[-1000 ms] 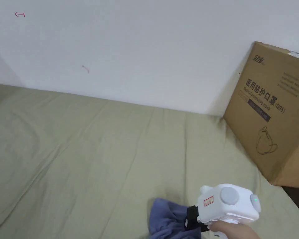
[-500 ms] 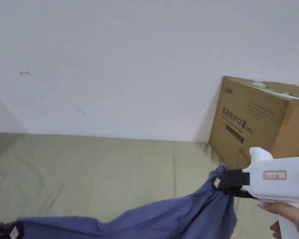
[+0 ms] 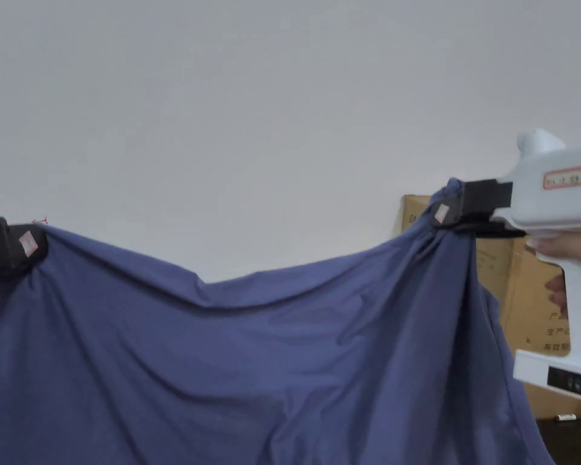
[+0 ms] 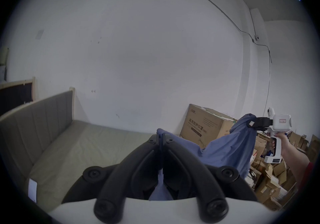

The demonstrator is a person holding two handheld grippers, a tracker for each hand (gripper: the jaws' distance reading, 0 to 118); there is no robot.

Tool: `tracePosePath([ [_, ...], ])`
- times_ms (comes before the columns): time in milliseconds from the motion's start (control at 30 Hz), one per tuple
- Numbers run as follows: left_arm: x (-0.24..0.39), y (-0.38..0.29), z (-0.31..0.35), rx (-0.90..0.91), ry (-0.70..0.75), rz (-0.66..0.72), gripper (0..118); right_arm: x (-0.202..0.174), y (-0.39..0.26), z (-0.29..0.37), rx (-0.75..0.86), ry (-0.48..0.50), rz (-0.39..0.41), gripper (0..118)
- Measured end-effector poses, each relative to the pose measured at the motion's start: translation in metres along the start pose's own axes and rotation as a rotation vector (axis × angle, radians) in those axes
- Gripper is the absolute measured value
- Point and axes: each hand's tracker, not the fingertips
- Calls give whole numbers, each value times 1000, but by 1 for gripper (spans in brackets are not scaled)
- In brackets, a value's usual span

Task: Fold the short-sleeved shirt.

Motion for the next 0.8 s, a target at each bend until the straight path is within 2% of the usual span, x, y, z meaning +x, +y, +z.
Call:
tracePosePath([
  [200, -14, 32, -44, 20, 62, -28, 2, -2, 48, -35, 23, -58, 50, 7],
  [300, -25, 41, -75, 22, 99, -66, 2, -1, 69, -63, 43, -86, 50, 7],
  [400, -35, 48, -106, 5, 112, -59, 2, 0, 86, -94, 58, -140, 122, 7],
  [500, -44, 48, -132, 11, 139, -85, 2, 6, 94, -126, 67, -174, 132, 7],
  [667, -54, 38, -171, -2, 153, -124, 2, 16, 88, -170, 56, -214, 136, 7],
  [800, -61, 5, -197, -72, 176, -130, 2, 31, 51, -204, -9, -236, 135, 7],
])
